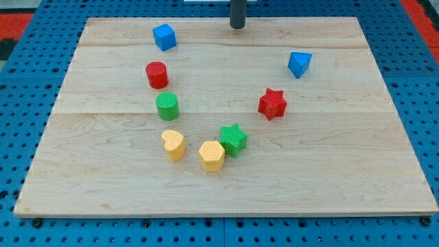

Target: Move the arm towards the red circle

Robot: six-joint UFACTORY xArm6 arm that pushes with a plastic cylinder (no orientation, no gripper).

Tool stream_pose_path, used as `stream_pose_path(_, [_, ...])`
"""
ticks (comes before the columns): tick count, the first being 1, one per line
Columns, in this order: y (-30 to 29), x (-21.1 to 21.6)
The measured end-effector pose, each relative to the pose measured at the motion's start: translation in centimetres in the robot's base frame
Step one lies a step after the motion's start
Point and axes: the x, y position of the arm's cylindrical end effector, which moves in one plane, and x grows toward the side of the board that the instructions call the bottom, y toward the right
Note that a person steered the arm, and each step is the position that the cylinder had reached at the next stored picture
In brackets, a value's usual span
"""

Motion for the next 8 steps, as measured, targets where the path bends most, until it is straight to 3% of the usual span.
stream_pose_path(8, [-0.1,1.1])
